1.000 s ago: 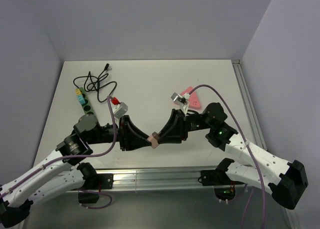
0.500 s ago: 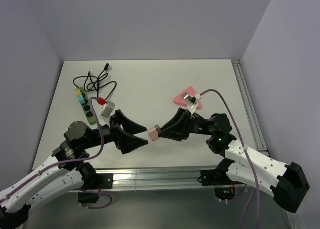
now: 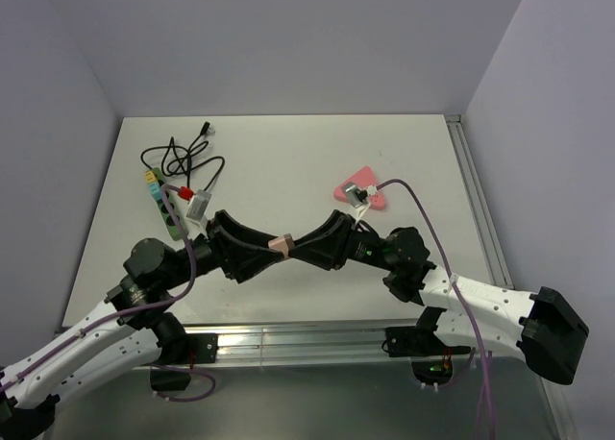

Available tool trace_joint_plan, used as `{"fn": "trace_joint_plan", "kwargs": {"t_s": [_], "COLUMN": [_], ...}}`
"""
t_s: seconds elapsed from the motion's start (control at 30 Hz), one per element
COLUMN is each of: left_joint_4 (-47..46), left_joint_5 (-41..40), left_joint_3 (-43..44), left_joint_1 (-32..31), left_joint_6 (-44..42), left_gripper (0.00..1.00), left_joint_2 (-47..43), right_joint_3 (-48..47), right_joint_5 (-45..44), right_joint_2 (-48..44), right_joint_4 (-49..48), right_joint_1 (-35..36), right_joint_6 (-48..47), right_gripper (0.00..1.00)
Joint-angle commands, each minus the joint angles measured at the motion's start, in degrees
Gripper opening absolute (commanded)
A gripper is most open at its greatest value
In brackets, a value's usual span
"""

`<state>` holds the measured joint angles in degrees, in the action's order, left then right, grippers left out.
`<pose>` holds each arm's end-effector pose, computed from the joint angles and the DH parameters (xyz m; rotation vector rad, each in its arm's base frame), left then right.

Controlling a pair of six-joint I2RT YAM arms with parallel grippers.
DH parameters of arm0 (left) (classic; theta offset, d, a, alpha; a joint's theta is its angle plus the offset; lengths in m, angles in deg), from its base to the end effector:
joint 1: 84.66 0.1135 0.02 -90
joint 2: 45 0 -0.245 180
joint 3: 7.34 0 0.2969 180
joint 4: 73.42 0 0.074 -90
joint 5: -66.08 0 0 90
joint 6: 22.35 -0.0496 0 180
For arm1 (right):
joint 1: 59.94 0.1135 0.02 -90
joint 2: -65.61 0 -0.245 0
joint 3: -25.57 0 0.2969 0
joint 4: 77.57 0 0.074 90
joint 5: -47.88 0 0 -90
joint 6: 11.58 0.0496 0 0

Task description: Insert the plug

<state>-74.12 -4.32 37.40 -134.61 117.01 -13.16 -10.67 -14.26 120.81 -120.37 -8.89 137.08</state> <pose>0.1279 -0.1781 0.3374 0.3430 1.5249 -1.6493 0.1509 0.2236 0.2658 -0.4281 1.3967 1.9087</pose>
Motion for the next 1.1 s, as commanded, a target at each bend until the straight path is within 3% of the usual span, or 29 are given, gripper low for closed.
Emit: {"fn": "trace_joint_plan", "kwargs": {"t_s": [0.0,0.63,0.9,0.97,1.0,1.03,1.07], "left_joint_4": [-4.3,-5.1,-4.3,-4.3,-4.3,-4.1,-3.9], "left_joint_5": [-1.1,-1.0,-0.3,0.1,0.4,0.5,0.6], "left_joint_3": [-0.4,-1.0,-0.6,-0.4,-0.3,0.0,0.1], "left_joint_1": [-0.1,-0.1,-0.1,-0.1,-0.1,-0.1,-0.1], "left_joint_6": [1.7,2.8,2.8,2.8,2.8,2.8,2.8], "left_gripper": [0.69,0.48,0.53,0.46,0.39,0.21,0.17], "left_joint_2": [0.0,-0.2,0.4,1.0,1.3,1.7,1.9], "right_joint_3": [-2.6,-2.8,-3.3,-3.6,-3.6,-3.5,-3.6], "right_joint_5": [-4.4,-10.4,-11.3,-12.2,-12.5,-12.6,-12.7], "right_joint_2": [0.9,1.7,1.7,1.2,1.1,0.8,0.6], "right_joint_4": [-4.4,-5.2,-3.5,-2.5,-2.1,-2.0,-1.7], "right_joint_1": [1.2,3.5,4.1,4.4,4.5,4.8,4.9], "right_joint_6": [-2.4,-5.4,-6.4,-7.3,-7.5,-8.0,-8.3], "right_gripper": [0.00,0.00,0.00,0.00,0.00,0.00,0.00]}}
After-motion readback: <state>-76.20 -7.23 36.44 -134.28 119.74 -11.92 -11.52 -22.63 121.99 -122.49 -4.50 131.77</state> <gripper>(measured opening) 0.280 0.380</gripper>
